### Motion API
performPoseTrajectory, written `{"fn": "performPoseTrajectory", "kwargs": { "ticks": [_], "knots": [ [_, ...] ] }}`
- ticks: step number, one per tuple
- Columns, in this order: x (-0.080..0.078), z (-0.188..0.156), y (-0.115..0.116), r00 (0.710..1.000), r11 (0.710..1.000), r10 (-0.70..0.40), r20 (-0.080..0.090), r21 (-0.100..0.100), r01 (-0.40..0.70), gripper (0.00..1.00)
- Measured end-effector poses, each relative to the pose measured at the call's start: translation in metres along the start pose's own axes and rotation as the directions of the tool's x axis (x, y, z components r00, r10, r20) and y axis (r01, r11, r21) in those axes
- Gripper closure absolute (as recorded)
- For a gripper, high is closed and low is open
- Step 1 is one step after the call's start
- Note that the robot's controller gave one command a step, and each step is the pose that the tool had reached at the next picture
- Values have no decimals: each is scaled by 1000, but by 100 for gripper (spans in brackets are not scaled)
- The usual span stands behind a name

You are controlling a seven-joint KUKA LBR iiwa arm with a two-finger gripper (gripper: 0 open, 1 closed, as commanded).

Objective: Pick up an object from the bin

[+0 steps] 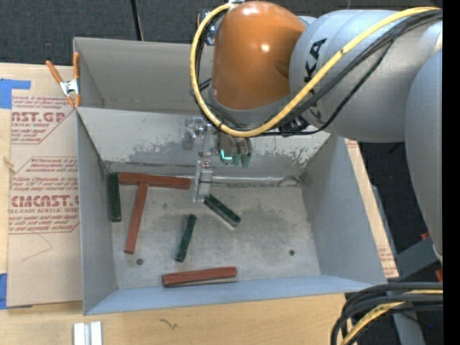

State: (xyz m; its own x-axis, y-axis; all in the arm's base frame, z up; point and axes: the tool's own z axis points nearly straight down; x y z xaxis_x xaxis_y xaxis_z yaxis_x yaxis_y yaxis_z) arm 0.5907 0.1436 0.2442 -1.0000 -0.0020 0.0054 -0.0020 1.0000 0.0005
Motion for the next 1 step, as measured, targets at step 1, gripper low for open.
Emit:
{"fn": "performPoseTrajectory", "kwargs": {
  "ticks": [1],
  "knots": [
    [19, 180, -49, 996, 996, -87, -2, 2, 87, 0]
  ]
}}
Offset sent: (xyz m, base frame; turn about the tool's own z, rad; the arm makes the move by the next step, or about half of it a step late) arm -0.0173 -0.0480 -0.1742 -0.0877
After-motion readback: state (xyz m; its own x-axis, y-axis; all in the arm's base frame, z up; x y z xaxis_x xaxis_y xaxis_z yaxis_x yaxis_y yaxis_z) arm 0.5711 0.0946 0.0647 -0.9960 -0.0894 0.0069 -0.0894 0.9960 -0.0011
